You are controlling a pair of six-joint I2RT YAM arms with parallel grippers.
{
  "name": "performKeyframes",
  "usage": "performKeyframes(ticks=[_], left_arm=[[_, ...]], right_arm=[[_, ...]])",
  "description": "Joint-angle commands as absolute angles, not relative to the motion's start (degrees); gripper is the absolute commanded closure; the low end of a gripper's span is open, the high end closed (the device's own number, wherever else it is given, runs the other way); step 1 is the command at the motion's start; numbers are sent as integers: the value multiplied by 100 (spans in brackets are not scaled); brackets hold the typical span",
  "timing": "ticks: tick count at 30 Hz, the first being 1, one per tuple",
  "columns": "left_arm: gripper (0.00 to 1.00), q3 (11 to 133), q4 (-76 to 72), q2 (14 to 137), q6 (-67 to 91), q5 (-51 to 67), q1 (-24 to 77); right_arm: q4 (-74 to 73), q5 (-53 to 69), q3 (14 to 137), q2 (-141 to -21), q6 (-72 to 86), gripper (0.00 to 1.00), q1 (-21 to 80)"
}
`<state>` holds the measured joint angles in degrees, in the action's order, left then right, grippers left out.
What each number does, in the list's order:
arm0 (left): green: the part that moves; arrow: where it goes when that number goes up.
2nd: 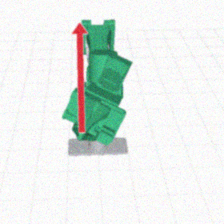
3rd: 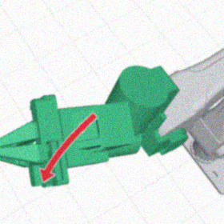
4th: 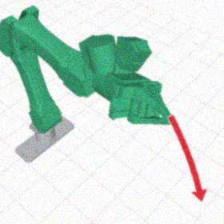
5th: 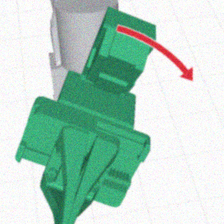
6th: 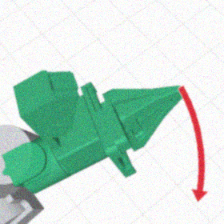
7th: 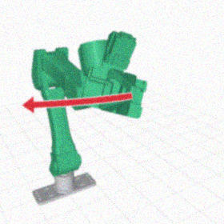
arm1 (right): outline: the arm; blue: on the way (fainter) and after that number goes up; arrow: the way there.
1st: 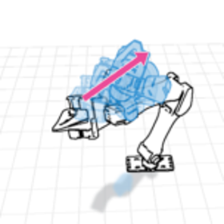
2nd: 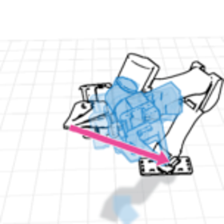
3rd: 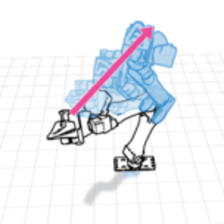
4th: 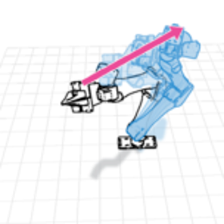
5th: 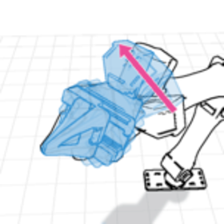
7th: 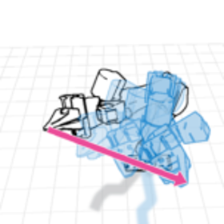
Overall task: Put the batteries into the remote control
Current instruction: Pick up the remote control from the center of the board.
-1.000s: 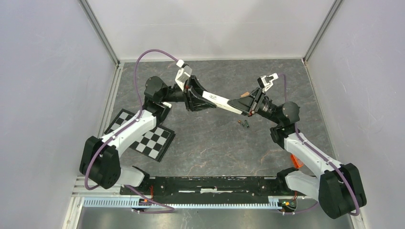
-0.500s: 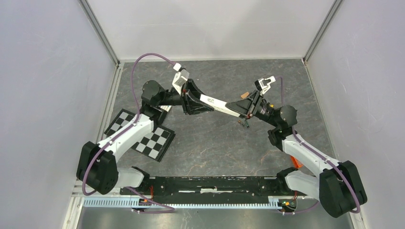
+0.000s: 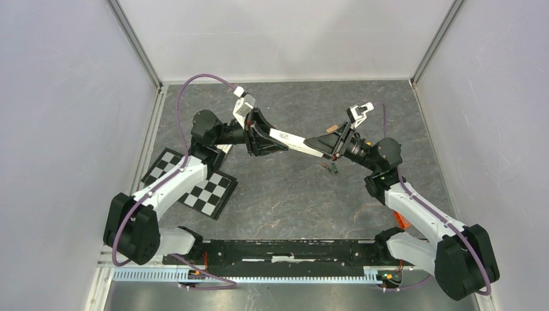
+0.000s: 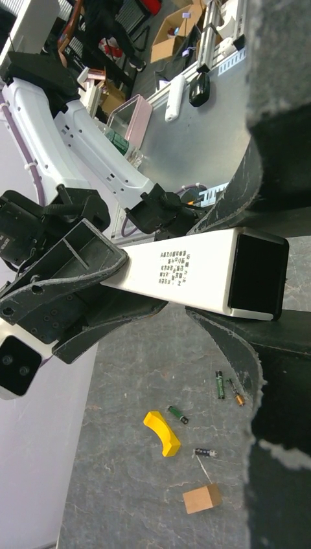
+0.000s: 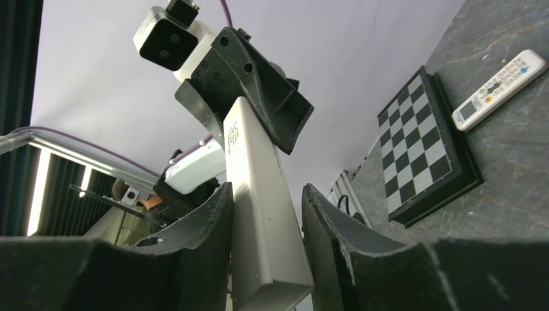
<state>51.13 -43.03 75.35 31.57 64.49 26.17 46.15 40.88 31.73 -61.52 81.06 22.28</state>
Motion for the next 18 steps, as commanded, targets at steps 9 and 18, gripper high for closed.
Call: performKeyframes(ticks=[9, 18], left_arm=[[98, 5273, -4825, 6970, 3155, 5643, 2224], [98, 5285, -4352, 6953, 2752, 6148, 2219]], right_arm=[[4143, 4147, 2742, -5895, 7524, 54, 1797], [4202, 4049, 2785, -5675, 7502, 27, 1618]])
